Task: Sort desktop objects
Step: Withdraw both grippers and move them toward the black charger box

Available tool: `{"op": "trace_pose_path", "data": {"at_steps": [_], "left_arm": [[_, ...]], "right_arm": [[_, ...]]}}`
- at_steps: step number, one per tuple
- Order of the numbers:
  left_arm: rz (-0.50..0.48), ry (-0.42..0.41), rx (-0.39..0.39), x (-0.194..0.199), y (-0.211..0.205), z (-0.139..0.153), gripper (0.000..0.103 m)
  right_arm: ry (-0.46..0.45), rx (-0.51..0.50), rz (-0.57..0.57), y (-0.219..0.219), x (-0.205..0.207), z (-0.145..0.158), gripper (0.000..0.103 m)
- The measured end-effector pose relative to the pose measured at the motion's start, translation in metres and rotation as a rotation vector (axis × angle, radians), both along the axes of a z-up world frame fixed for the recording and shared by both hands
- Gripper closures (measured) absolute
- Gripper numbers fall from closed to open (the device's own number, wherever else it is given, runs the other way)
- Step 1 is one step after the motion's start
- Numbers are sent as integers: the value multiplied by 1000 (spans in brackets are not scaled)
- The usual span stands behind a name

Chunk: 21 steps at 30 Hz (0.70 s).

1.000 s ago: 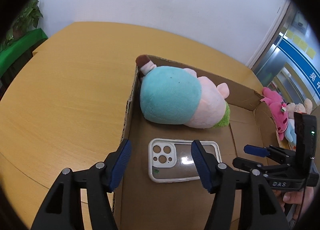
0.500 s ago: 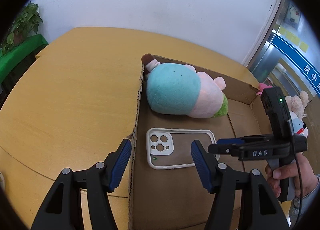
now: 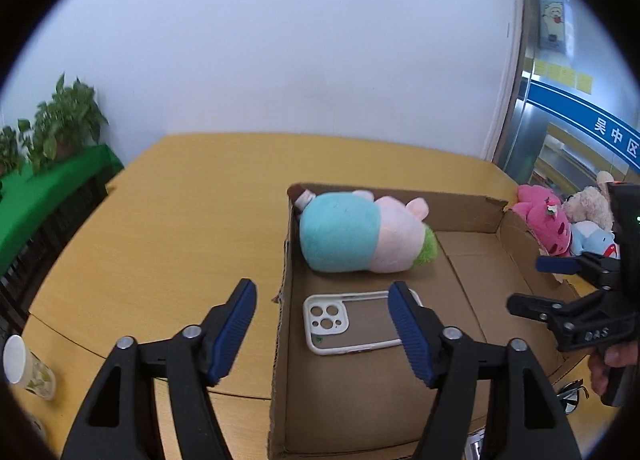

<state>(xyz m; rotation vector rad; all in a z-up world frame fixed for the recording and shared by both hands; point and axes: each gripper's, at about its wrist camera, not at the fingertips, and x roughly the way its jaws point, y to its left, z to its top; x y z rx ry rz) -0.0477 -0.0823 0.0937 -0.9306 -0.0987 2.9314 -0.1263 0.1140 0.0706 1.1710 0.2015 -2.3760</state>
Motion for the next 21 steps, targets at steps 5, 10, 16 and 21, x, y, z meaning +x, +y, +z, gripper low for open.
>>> {"op": "trace_pose_path", "data": {"at_steps": [5,10,16,21], "left_arm": [[-43,65,-34,20,24,13,26],[-77,59,-36,37,38,13,26],[-49,42,14,65,21,0,26],[-17,29,25,77,11,-3,26]], "right_arm": [[162,-6,-57,25,46,33,1],[248,-20,-99,52,81,44,0],[283,-11,-82,63,117,41,0],[284,-41,-82,66,123,40,0]]}}
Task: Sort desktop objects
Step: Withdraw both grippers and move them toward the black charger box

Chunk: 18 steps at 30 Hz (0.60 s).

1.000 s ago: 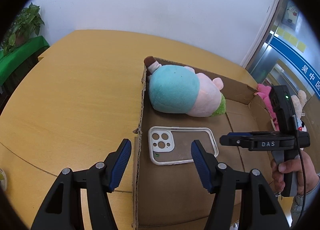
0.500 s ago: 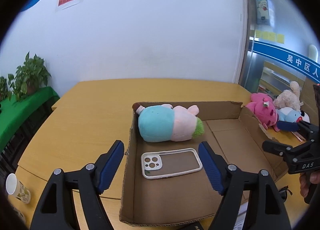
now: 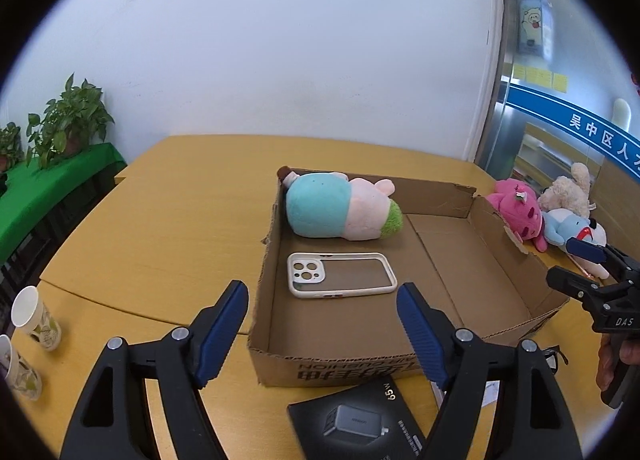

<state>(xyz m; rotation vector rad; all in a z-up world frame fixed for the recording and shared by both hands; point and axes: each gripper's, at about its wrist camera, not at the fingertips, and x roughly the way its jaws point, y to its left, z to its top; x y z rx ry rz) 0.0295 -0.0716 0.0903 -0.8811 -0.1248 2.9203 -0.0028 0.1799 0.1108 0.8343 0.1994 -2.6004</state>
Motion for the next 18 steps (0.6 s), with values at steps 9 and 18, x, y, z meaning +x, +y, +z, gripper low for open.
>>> {"op": "trace_pose_path", "data": {"at_steps": [9,18], "left_arm": [[-62,-11,19,16,5,-21,26],[-50,-144,29,28,-15,-68,26]], "right_arm": [[-64,-52,110,-11,41,-38,0],[-229,-6,336,-69,67,-90,0]]}}
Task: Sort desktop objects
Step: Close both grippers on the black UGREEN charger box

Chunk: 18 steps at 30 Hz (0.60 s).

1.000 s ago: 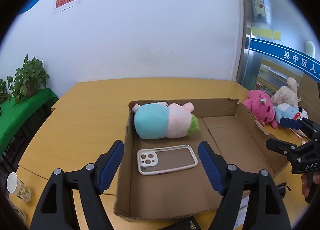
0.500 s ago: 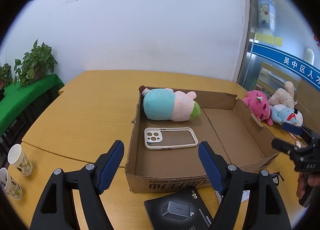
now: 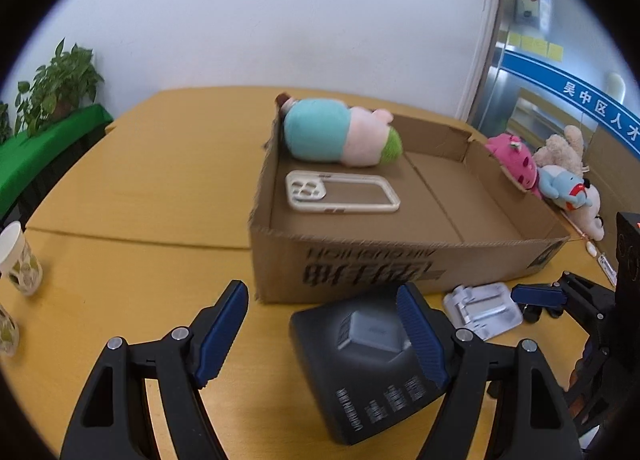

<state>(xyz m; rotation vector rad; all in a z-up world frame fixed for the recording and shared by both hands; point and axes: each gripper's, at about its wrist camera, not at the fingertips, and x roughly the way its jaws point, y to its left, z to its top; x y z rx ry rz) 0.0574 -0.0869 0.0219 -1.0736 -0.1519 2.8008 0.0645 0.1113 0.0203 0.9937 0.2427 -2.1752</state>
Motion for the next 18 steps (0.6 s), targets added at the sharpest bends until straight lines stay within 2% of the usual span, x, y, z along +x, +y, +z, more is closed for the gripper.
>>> {"op": "trace_pose_path", "data": {"at_steps": [3,6,11,13,15,18], "left_arm": [[8,-47,14,0,-11,-13,26],[-14,-95,47,-1,-19,-27,26],[-68,-180,219,-9,-35,-50,26],[-88,-186,254,-9,-36,-55,26],[-130,-185,261,-7,-30,-56,26],[-207,-187,255,-4,-14,-58,26]], "right_arm": [[18,57,68,-32,6,-9,0],[-16,72,110,-54,3,-22,1],[-17,73,135,-74,3,-36,1],[-53,56,169,-77,8,-38,1],[-96,-2,237,-73,18,-36,1],[-78,-21,243,-62,29,-33,1]]}}
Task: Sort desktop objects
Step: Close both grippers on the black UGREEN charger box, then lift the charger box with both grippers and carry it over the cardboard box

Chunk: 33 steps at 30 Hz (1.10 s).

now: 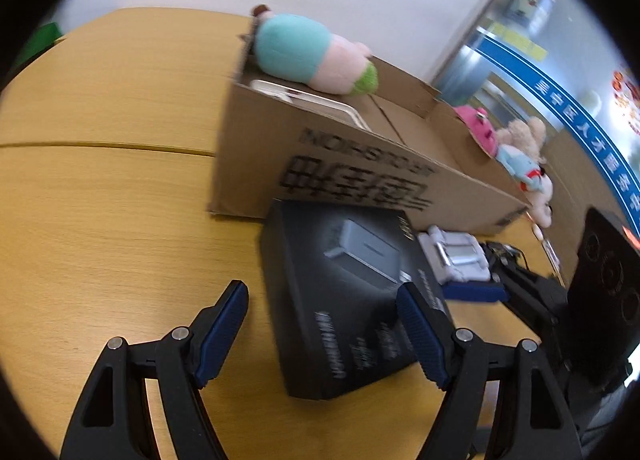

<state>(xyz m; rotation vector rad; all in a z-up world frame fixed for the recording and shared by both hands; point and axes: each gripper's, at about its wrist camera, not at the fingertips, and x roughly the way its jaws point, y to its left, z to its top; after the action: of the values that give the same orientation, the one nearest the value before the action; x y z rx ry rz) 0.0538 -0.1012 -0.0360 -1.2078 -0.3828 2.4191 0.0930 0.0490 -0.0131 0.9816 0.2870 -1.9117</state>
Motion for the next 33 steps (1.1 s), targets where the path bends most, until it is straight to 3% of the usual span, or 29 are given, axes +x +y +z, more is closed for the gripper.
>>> {"op": "trace_pose_path", "data": {"at_steps": [5,7,9,11,14,16,20,25,28,33], "left_arm": [[-22,6,-8,-3,10,0,26],[-31,0,-3,-5,12,0,28],[-54,4,-19,-2,13,1,28],[-112,-8,5,0,13,0,30],[-168,-17,30,4,15,-1,30],[-140,-13,4,3,12,1,30],[-58,-55,39,-9,0,-5,30],[-76,-62,71,-10,11,-9,33],[-80,-28,44,-6,17,-6,33],[-48,4,-1,3,19,4,35]], "right_arm": [[15,63,-84,5,-8,-14,1],[-9,48,-62,2,-6,-16,5],[-29,10,-1,0,0,-11,0],[19,8,16,3,11,-2,0],[12,-4,22,20,15,4,1],[11,1,16,30,15,5,1],[58,66,-9,29,8,2,1],[66,101,0,12,3,-6,7],[94,152,-19,5,4,-14,13],[77,124,-45,11,6,-13,17]]}}
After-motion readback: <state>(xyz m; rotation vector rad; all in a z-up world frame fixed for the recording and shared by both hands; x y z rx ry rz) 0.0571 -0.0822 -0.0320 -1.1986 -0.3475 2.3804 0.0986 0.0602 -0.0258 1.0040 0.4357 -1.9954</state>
